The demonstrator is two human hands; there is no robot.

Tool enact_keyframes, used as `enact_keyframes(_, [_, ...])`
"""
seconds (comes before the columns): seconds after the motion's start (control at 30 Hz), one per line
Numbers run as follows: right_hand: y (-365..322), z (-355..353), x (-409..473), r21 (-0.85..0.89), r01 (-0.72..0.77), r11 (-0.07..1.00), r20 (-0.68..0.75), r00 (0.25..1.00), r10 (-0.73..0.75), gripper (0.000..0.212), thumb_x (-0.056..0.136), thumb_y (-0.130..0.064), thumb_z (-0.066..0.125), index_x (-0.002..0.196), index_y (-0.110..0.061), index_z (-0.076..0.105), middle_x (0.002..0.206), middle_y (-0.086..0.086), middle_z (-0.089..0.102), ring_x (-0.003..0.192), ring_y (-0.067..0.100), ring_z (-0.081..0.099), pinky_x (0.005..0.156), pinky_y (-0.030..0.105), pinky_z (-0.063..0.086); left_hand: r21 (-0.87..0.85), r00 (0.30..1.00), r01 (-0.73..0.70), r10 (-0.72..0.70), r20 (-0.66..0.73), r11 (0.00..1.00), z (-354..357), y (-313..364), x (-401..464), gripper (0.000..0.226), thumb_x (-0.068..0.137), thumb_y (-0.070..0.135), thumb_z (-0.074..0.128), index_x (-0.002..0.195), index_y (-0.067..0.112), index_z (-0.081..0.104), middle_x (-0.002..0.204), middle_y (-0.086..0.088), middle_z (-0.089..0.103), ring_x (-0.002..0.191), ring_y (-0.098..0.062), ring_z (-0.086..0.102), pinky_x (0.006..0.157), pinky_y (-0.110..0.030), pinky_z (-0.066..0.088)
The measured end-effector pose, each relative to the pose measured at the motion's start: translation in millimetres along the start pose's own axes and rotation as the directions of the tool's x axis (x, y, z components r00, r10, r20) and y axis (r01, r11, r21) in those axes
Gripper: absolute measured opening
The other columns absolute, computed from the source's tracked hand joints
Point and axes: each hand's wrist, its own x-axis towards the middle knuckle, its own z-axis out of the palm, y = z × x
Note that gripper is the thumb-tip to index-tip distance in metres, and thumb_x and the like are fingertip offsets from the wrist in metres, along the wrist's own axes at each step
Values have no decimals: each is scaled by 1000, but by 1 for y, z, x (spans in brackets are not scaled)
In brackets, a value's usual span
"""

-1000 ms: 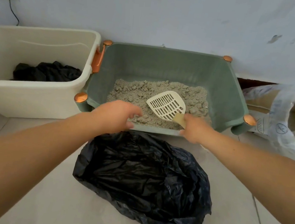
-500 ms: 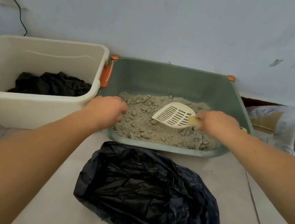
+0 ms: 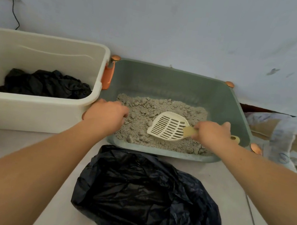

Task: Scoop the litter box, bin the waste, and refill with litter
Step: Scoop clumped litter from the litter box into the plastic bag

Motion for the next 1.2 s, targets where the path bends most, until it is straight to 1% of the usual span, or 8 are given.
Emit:
enact_keyframes(0.13, [-3, 15, 14, 65, 6, 998, -51, 999, -3, 13, 91, -24, 50, 91, -29, 62, 76, -5, 61, 77, 16, 52, 78, 40, 24, 38, 1000, -19, 19, -12, 999, 1, 2, 1, 26, 97, 28, 40, 117, 28, 56, 121, -1, 57, 108, -31, 53, 90, -35, 41])
enact_keyframes(0.3, [1, 5, 32, 108, -16, 994, 7, 1000, 16, 17, 91, -23, 48, 94, -32, 63, 79, -4, 63, 83, 18, 54, 84, 42, 26, 22, 999, 26, -27, 31, 999, 7, -1, 4, 25, 95, 30, 39, 114, 31, 56, 117, 0, 59, 108, -32, 51, 91, -42, 46])
enact_keyframes(0.5, [26, -24, 49, -140, -4, 990, -122, 992, -13, 16, 88, -25, 56, 95, -36, 66, 81, -5, 58, 83, 19, 53, 80, 40, 25, 50, 999, 43, -43, 12, 998, 13, -3, 9, 21, 92, 30, 40, 105, 33, 57, 109, 4, 62, 99, -29, 55, 90, -43, 48])
enact_keyframes(0.6, [32, -24, 53, -178, -3, 984, -143, 989, -23, 23, 87, -20, 54, 97, -37, 67, 82, -5, 58, 84, 20, 53, 82, 41, 25, 65, 998, 58, -59, 17, 996, 13, -1, 10, 21, 92, 31, 40, 104, 32, 57, 109, 4, 62, 101, -30, 53, 89, -43, 48])
enact_keyframes(0.83, [12, -12, 54, -73, 17, 997, -77, 997, -22, 13, 90, -23, 54, 89, -30, 65, 78, -5, 61, 78, 18, 51, 77, 40, 23, 53, 997, 69, -71, 20, 996, 21, -6, 15, 17, 90, 33, 42, 98, 36, 56, 106, 4, 63, 98, -27, 54, 89, -44, 49])
enact_keyframes(0.97, [5, -7, 56, -3, 20, 1000, -75, 997, -20, 11, 89, -21, 55, 87, -28, 64, 78, -5, 62, 80, 18, 53, 81, 41, 25, 55, 997, 65, -67, 30, 996, 21, -7, 16, 18, 91, 34, 42, 100, 37, 57, 107, 5, 64, 100, -26, 54, 91, -43, 48])
enact_keyframes(1.07, [0, -1, 57, 76, 30, 997, -77, 997, -24, 14, 90, -25, 53, 87, -29, 66, 78, -5, 64, 81, 17, 54, 87, 43, 28, 75, 998, 47, -49, 27, 996, 21, -7, 16, 20, 92, 33, 41, 102, 35, 58, 107, 5, 64, 100, -26, 56, 93, -42, 46])
enact_keyframes(1.2, [-7, 7, 60, 142, 49, 989, -71, 997, -40, 14, 92, -31, 52, 90, -32, 66, 81, -6, 64, 84, 16, 55, 87, 42, 27, 51, 998, 58, -59, 17, 997, 25, -10, 18, 19, 90, 32, 41, 99, 35, 58, 102, 6, 64, 98, -25, 56, 91, -43, 48])
